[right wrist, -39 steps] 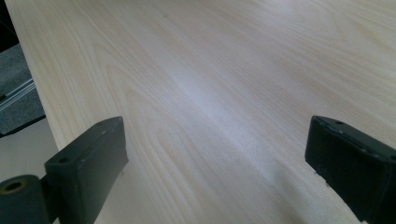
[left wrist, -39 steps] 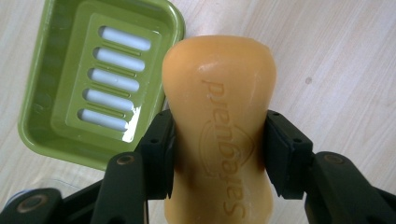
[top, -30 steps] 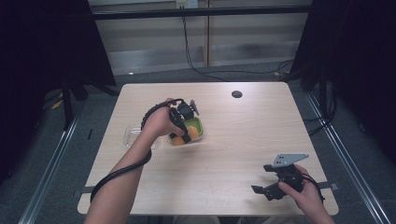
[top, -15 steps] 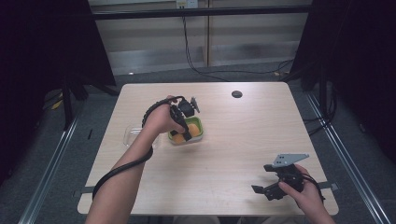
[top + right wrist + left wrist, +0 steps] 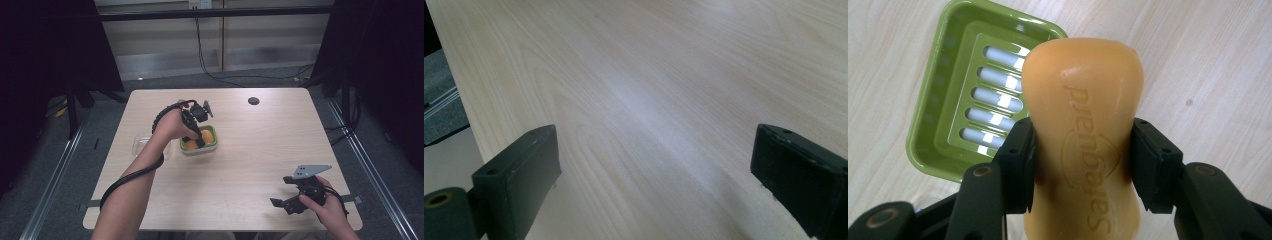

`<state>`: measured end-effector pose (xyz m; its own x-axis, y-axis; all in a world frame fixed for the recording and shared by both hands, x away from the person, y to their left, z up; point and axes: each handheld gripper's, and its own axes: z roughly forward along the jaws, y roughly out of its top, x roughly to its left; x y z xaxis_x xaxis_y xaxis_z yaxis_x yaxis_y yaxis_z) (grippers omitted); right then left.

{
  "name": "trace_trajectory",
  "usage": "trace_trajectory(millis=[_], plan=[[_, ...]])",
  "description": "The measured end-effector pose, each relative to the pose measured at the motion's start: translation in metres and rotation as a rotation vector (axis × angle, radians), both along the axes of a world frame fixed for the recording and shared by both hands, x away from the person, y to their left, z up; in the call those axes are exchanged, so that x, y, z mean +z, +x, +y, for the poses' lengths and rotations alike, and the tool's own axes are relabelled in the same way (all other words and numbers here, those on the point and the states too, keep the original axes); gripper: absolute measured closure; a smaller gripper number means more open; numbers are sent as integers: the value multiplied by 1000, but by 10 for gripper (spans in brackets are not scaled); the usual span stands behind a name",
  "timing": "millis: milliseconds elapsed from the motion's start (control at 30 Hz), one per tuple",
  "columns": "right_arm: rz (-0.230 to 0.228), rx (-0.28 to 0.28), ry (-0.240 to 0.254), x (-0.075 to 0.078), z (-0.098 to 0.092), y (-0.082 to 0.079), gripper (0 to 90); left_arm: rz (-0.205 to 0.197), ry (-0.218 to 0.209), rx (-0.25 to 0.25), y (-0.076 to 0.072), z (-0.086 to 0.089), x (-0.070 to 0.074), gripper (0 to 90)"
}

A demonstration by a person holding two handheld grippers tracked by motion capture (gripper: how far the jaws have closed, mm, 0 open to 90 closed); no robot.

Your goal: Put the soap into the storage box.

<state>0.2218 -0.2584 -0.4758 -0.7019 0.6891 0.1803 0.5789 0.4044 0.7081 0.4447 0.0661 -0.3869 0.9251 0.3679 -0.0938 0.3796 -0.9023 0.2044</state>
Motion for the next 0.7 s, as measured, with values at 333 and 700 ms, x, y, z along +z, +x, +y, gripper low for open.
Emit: trace_trajectory(millis=[333, 700], plan=[[6, -1, 1, 0, 0, 0, 52, 5, -6, 10, 3, 0, 0, 499], [7, -1, 0, -1, 0, 1, 52, -1, 9, -6, 9, -1, 1, 499]])
